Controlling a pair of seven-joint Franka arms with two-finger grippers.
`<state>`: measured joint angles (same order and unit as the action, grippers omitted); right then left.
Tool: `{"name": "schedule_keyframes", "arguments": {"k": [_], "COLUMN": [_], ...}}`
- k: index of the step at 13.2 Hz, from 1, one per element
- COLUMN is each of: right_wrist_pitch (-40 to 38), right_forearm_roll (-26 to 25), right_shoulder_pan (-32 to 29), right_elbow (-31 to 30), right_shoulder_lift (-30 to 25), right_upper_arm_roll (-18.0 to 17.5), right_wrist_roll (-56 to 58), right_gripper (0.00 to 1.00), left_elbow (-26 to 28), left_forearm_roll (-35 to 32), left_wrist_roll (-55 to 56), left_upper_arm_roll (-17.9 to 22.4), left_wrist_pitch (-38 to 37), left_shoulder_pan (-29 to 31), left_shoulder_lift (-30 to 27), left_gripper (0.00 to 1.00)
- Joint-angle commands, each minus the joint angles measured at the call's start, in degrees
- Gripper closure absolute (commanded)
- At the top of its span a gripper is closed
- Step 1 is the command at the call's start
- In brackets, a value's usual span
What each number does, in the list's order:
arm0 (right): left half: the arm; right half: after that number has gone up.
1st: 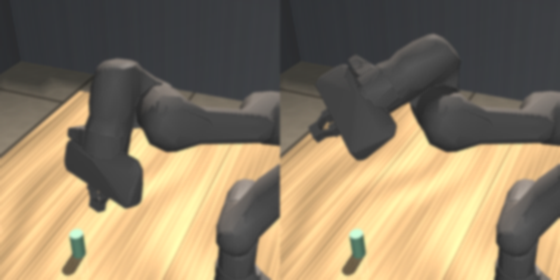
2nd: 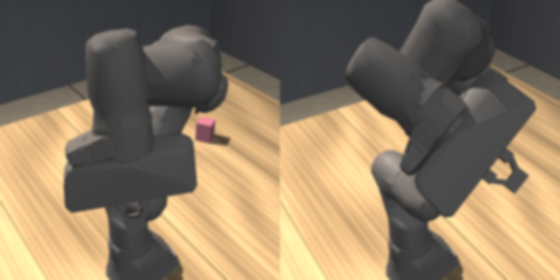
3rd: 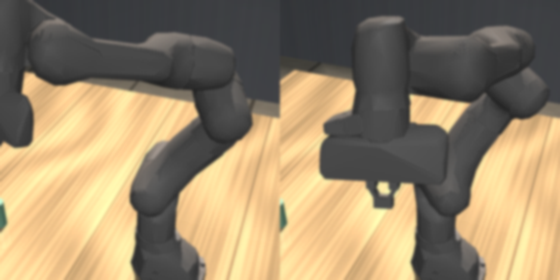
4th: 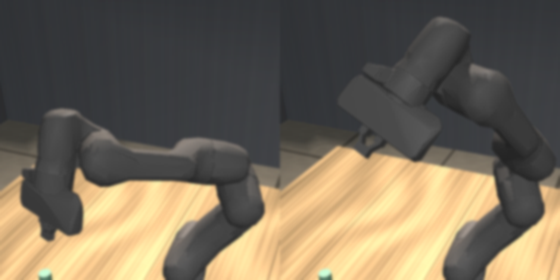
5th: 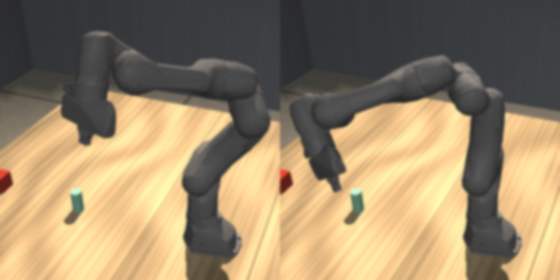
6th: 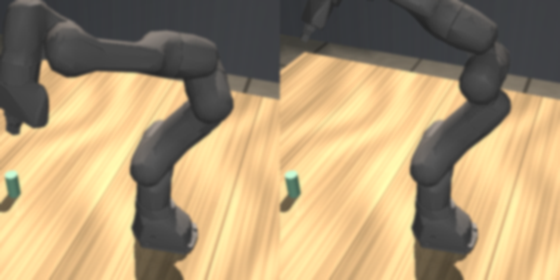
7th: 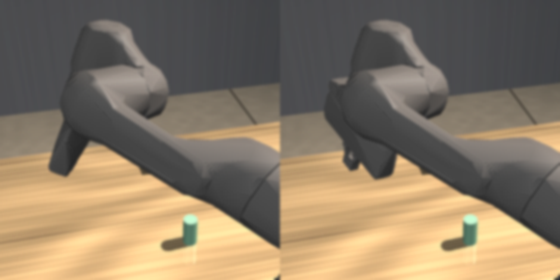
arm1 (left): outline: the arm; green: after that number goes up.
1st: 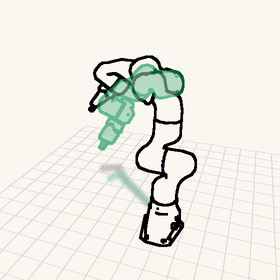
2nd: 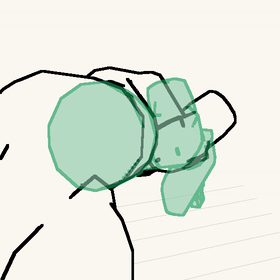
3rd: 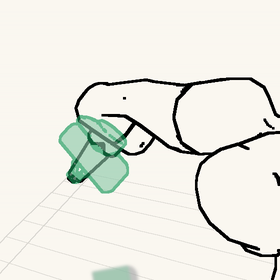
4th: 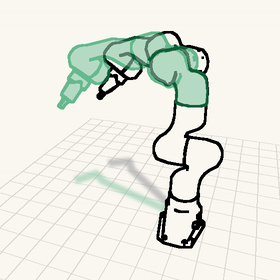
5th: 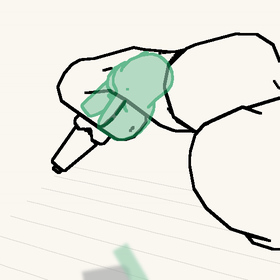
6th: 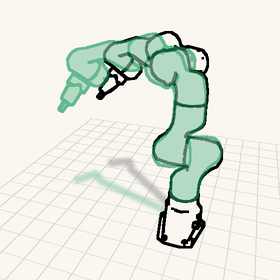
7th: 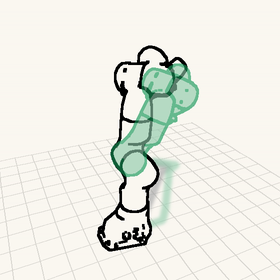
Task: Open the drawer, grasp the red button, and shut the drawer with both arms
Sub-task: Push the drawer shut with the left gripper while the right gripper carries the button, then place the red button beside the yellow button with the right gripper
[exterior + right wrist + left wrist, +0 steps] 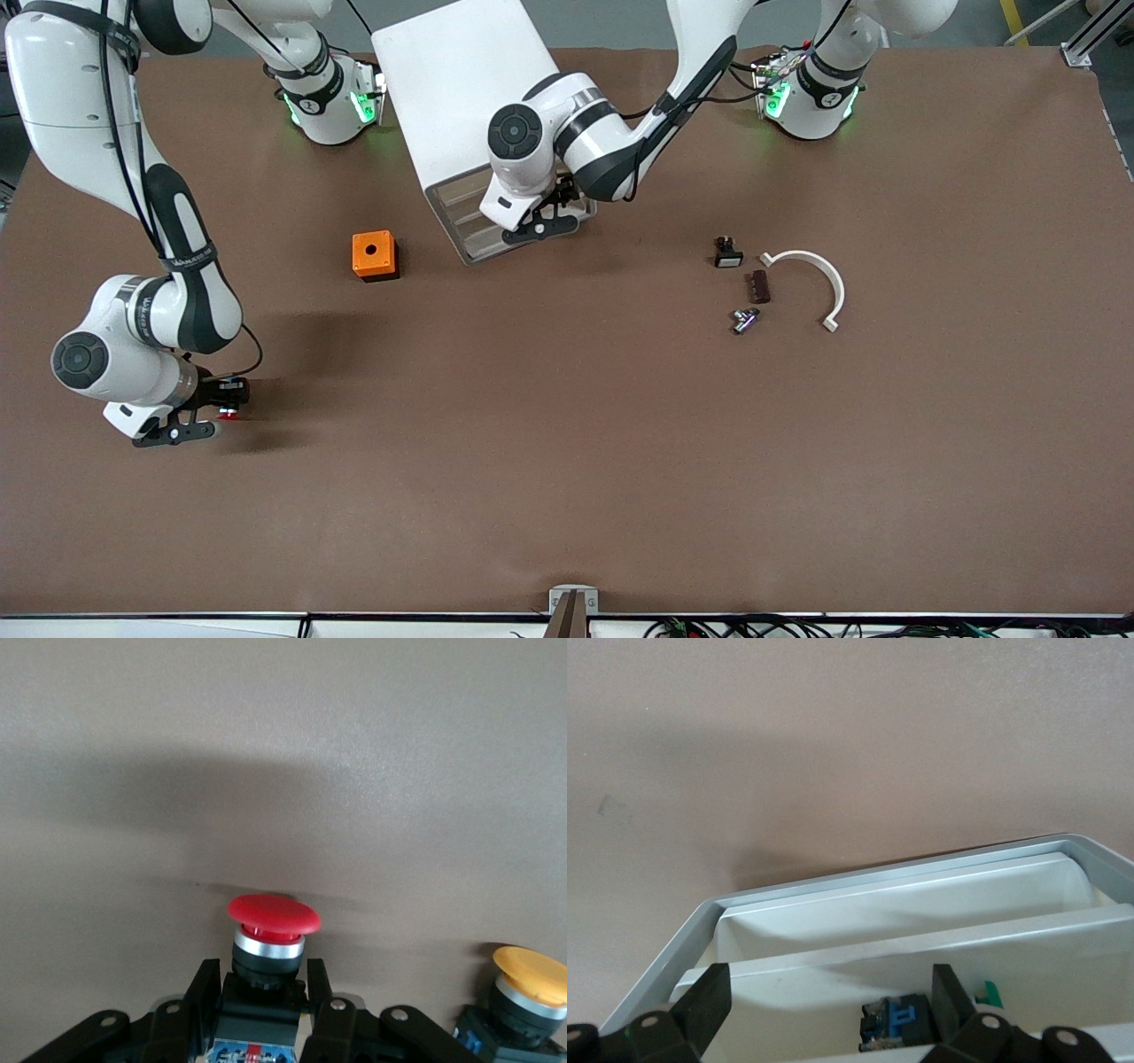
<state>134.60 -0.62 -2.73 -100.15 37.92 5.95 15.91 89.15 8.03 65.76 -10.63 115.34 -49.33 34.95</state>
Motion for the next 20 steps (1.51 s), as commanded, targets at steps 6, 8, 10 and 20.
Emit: {"name": "schedule_keyframes", "arguments": {"k": [6,8,10,20], "right_wrist_pitch": [1.5,1.1,0.6,-19.9], "right_forearm_roll": [-0.6,-0.5,-0.5,0.0], "right_shoulder_pan": [-1.2,-1.2,-0.9,2.8], "right_elbow": [-2.2,-2.2,-2.2,-1.4], "right_shoulder_lift": [-1.4,-1.9,-3.0,-19.4], "right_upper_arm_roll": [-1.0,-1.1,-1.1,-1.5], "right_wrist_roll": [-2.4,-2.5,-2.8,-10.1], "right_gripper": [0.03,0.0,0.0,0.0], "left_elbow": [-5.6,-6.0,-9.0,-10.7], "left_forearm_roll": [-7.9,-15.6,-20.7,-19.5], "left_wrist_roll": [0.1,-0.1,-0.4,-17.9], "left_upper_arm_roll": [3.2,3.3,3.2,2.9], "left_wrist_pitch": [-7.8,-7.9,-8.0,-20.8], "left_shoulder_pan": [10.5,14.5,18.5,35.3], "left_shoulder_lift": [-1.5,-1.7,-2.7,-16.7], "left_gripper": [0.0,0.0,0.0,0.0]}}
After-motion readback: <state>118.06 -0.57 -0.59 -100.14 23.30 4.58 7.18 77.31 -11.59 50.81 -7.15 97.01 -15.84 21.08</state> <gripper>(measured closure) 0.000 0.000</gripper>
